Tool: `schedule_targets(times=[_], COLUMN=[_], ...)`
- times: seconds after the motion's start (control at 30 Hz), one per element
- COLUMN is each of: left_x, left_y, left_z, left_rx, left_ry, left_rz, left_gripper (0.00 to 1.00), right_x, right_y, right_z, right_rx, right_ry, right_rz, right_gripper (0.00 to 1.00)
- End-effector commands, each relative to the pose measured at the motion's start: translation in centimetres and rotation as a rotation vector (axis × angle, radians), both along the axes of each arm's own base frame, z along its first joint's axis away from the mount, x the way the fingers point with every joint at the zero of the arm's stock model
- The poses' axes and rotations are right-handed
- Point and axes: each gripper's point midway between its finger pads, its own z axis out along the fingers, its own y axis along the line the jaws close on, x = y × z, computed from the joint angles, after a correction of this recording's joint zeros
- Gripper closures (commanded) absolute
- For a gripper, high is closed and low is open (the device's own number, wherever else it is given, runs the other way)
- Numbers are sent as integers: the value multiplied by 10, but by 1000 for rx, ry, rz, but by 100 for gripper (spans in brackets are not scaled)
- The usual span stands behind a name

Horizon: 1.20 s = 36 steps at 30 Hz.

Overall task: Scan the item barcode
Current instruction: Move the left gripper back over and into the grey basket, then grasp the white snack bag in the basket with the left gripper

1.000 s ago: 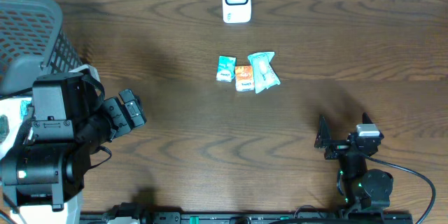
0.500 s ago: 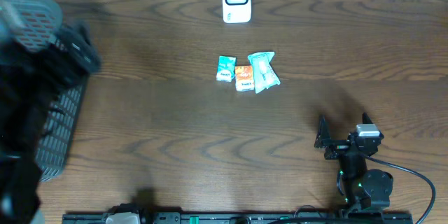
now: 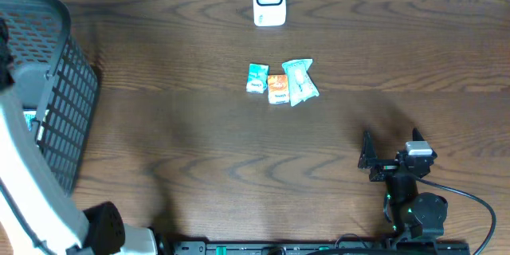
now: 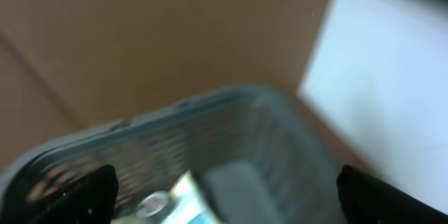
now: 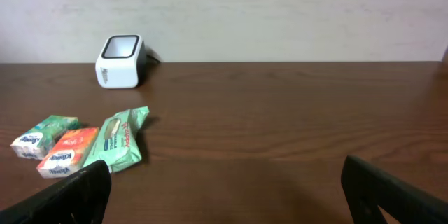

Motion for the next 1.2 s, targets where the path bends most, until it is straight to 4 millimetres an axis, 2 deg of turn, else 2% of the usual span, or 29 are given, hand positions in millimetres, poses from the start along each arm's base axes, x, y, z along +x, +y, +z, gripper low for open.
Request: schedule_targets(times=[0.0,0.1,0.2,0.27,0.3,0.4,0.47,0.57,0.67,0.83,0.97,1.17], left_x=[-13,-18,-32,-38,-36,-26,-26,-35,-34,-29,-28,-34], left_y=[24,43,68,79,83,85,88,97,105,101,96,85], left_z=[-34,-68,-101,-126,-143,-186,-209,-241,-270,-325,-351,-371], left_rx=[-6,-37,-71,-118,-159,-299,-363,-405,-426,-480,-496,-508], left_ry=[129,199,254,305,335,334,310,330,363,493,581,659], left_rz=[91,140,208,186,120,-95,-178,-193,-197,-290,-362,-432], left_gripper=[2,2,2,2,2,2,2,2,2,2,2,2], right_x=[0,0,0,0,0,0,0,0,0,0,0,0], right_y=[-2,-2,-2,-2,-2,-2,-2,-2,-2,-2,-2,-2], right_z=[-1,-1,-1,-1,-1,-1,-1,-1,-1,-1,-1,-1], right_rx=[7,7,7,7,7,7,7,7,7,7,7,7], right_ry=[4,4,4,4,4,4,4,4,4,4,4,4], right_rz=[-7,-7,-7,-7,-7,-7,-7,-7,-7,-7,-7,-7], right_gripper=[1,1,1,1,1,1,1,1,1,1,1,1])
